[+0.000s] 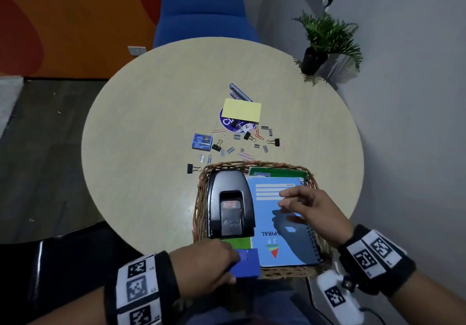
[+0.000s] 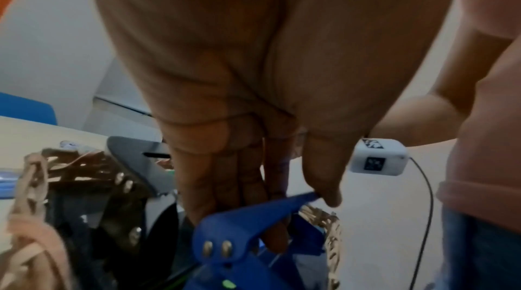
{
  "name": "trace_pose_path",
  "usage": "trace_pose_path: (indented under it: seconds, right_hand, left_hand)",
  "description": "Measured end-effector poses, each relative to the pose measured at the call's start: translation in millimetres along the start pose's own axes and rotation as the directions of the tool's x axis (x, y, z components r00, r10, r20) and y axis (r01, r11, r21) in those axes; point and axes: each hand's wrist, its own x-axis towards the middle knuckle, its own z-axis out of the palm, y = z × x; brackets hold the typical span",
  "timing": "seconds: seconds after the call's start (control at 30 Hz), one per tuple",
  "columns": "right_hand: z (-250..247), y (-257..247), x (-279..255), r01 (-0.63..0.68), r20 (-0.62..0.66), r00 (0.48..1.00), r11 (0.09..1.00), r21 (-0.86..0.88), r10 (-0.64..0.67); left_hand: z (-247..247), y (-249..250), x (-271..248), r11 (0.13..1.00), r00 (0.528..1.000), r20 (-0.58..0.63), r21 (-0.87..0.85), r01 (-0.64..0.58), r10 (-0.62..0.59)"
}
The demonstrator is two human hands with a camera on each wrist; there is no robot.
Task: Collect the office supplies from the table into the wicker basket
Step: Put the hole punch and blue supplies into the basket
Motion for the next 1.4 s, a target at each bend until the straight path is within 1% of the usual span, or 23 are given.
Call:
trace_pose_path:
  seconds: [0.13,0.23,0.3,0.37,0.47,0.53,0.6,0.63,0.67,0.7,0.73,0.8,0.83,0.9,0.97,1.0,1.03,1.1,1.17,1.23,1.27,1.33,1.4]
  right_hand:
    - [1,9,-7,0.037,0.058,0.998,0.999,-0.026,-0.035]
    - [4,10,-8,0.07,0.097,0.993,0.995,-0.077,-0.062]
    - [6,7,-6,0.098,0.133,0.988,0.986,-0.137,-0.08]
    - [10,-2,2,0.165,0.184,0.976,0.955,-0.248,-0.121]
    - [19,-32,32,0.318,0.248,0.941,0.858,-0.405,-0.232]
    - [31,-59,64,0.417,0.274,0.908,0.762,-0.496,-0.318]
    - [50,-88,102,0.474,0.308,0.88,0.668,-0.573,-0.361]
    - [61,-101,123,0.493,0.332,0.869,0.607,-0.623,-0.366]
    - [73,-112,145,0.508,0.365,0.86,0.532,-0.678,-0.356]
    - [86,-120,166,0.519,0.402,0.852,0.447,-0.728,-0.335]
    - [99,-126,187,0.526,0.438,0.847,0.362,-0.769,-0.301]
    - [121,-130,218,0.527,0.485,0.846,0.215,-0.822,-0.22]
    - [131,-129,231,0.528,0.502,0.847,0.166,-0.833,-0.175]
    - [146,-127,250,0.565,0.558,0.825,0.084,-0.821,-0.092]
    - [156,-124,260,0.615,0.615,0.788,-0.002,-0.788,-0.021]
    - [159,-121,263,0.629,0.63,0.777,-0.042,-0.776,-0.007]
    - [162,-118,266,0.636,0.637,0.77,-0.058,-0.769,-0.005]
    - [167,-113,272,0.65,0.652,0.758,-0.063,-0.757,-0.024]
    - [169,-112,271,0.662,0.663,0.746,-0.041,-0.748,-0.057]
    - [165,-122,257,0.647,0.643,0.757,-0.01,-0.762,-0.116]
    - [160,-129,246,0.642,0.632,0.76,0.024,-0.766,-0.154]
    - [144,-142,211,0.644,0.609,0.762,0.158,-0.748,-0.222]
    - [121,-145,161,0.686,0.624,0.728,0.315,-0.656,-0.285]
  left_hand:
    - [-1,-10,8,0.998,0.997,-0.039,-0.015,0.064,-0.065]
    - [-6,-10,13,0.995,0.995,-0.022,0.022,0.097,-0.096]
    - [-5,-6,17,0.987,0.992,-0.02,0.106,0.124,-0.123]
    - [-1,-1,20,0.968,0.987,0.002,0.193,0.16,-0.164]
    - [3,5,18,0.955,0.976,0.017,0.206,0.211,-0.219]
    - [4,7,11,0.965,0.976,-0.015,0.142,0.219,-0.219]
    - [0,7,-3,0.982,0.977,-0.094,-0.007,0.19,-0.19]
    - [-2,5,-12,0.978,0.969,-0.155,-0.105,0.179,-0.194]
    - [-3,3,-22,0.965,0.95,-0.221,-0.194,0.178,-0.22]
    - [-3,-1,-33,0.945,0.922,-0.284,-0.27,0.186,-0.263]
    - [-2,-4,-43,0.92,0.884,-0.346,-0.342,0.194,-0.315]
    - [3,-10,-61,0.859,0.79,-0.429,-0.456,0.23,-0.439]
    - [6,-12,-69,0.819,0.737,-0.443,-0.512,0.259,-0.51]
    - [13,-16,-78,0.725,0.608,-0.467,-0.628,0.283,-0.642]
    - [24,-22,-77,0.622,0.468,-0.471,-0.743,0.245,-0.748]
    - [30,-26,-74,0.571,0.413,-0.454,-0.791,0.22,-0.789]
    - [37,-30,-70,0.524,0.376,-0.431,-0.83,0.191,-0.82]
    - [45,-40,-60,0.463,0.339,-0.393,-0.872,0.157,-0.855]
    - [47,-51,-48,0.437,0.332,-0.368,-0.884,0.163,-0.868]
    - [43,-67,-34,0.453,0.351,-0.368,-0.868,0.202,-0.861]
    - [39,-76,-26,0.479,0.36,-0.385,-0.849,0.223,-0.85]
    - [25,-93,-8,0.535,0.376,-0.428,-0.806,0.253,-0.822]
    - [5,-108,8,0.571,0.397,-0.449,-0.772,0.278,-0.801]
